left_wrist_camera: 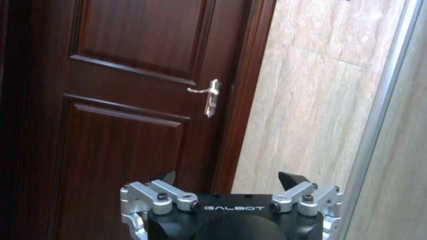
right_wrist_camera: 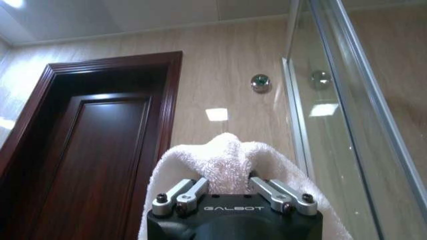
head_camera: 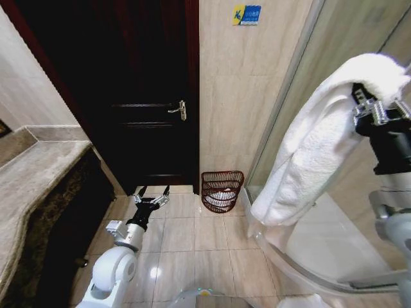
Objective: Discard the used towel into the hamper.
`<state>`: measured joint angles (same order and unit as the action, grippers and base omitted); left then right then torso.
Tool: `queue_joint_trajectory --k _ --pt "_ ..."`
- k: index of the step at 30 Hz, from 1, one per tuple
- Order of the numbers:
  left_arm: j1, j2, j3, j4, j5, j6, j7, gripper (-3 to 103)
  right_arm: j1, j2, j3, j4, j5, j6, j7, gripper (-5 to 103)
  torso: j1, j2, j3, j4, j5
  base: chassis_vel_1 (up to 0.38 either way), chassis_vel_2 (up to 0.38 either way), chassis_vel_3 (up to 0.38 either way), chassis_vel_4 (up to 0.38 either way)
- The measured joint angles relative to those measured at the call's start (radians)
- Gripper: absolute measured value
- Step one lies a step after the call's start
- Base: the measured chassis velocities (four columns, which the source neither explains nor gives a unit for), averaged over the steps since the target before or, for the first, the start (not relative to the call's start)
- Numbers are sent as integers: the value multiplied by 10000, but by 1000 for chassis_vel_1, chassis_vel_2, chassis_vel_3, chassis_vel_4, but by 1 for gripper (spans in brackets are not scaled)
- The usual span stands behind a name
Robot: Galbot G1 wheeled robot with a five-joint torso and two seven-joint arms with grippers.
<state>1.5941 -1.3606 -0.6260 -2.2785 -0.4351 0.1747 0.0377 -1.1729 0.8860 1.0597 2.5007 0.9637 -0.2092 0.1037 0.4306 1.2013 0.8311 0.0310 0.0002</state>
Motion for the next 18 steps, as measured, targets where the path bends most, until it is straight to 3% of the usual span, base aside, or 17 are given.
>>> queue_joint_trajectory --k 18 --pt "0 0 0 0 0 0 0 100 -159 135 41 2 -205 -286 37 14 0 0 0 0 0 3 2 -2 -3"
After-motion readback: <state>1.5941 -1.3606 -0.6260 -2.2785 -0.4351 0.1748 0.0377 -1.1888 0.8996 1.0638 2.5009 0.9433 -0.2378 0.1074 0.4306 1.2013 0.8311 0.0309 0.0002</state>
